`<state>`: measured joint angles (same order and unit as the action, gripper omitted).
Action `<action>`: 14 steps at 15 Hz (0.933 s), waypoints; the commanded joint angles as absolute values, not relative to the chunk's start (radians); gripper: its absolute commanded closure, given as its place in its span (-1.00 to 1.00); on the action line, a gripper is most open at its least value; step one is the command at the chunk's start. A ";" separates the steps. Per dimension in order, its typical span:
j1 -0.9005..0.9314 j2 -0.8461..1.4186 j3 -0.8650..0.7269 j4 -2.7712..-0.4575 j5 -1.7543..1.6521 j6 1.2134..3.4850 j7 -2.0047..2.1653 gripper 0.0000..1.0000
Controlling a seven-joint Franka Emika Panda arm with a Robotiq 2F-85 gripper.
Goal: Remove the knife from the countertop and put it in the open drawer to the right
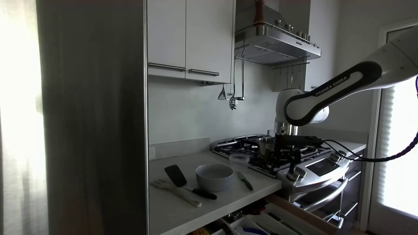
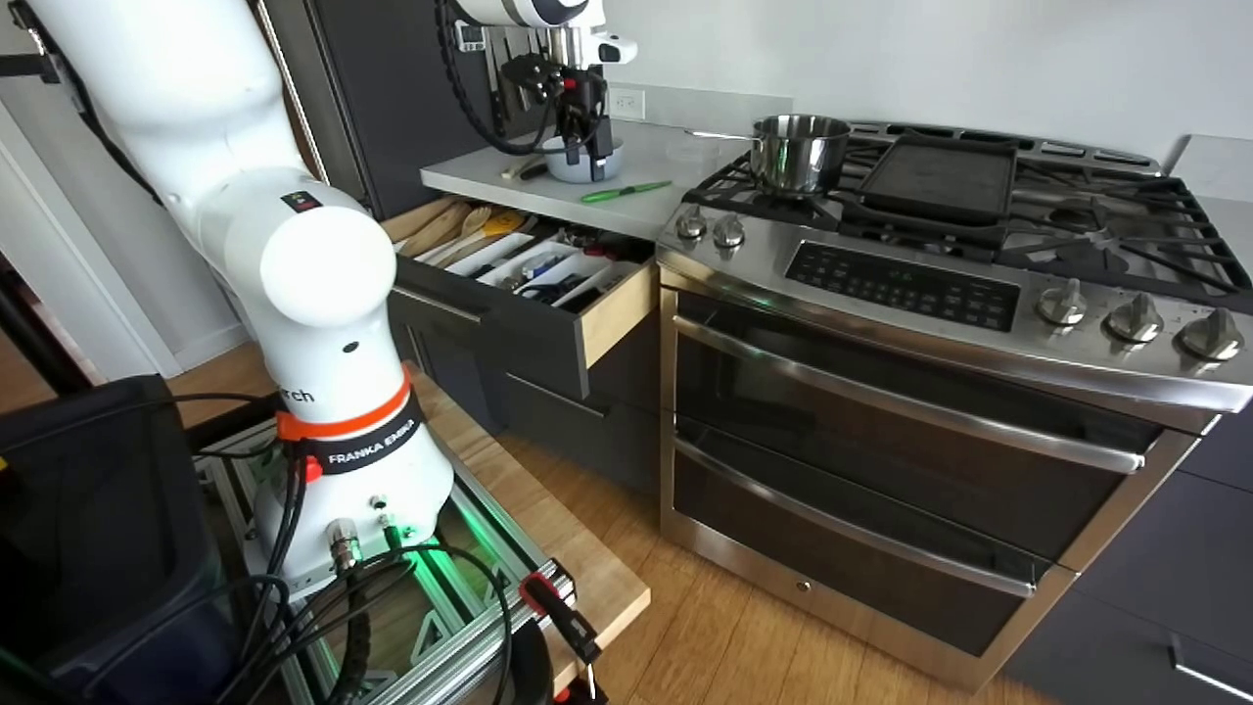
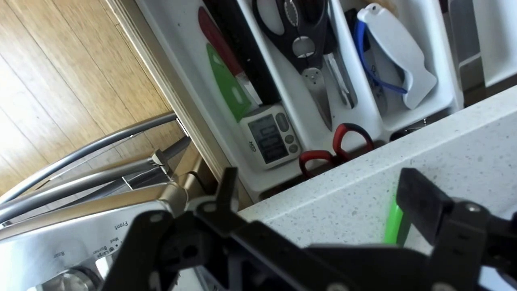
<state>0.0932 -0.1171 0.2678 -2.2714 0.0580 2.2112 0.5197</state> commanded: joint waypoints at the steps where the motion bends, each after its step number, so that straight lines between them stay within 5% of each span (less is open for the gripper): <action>1: 0.116 -0.118 0.245 -2.270 0.055 2.209 0.521 -1.00; 14: 0.133 0.000 0.261 -2.197 -0.017 2.288 0.630 -1.00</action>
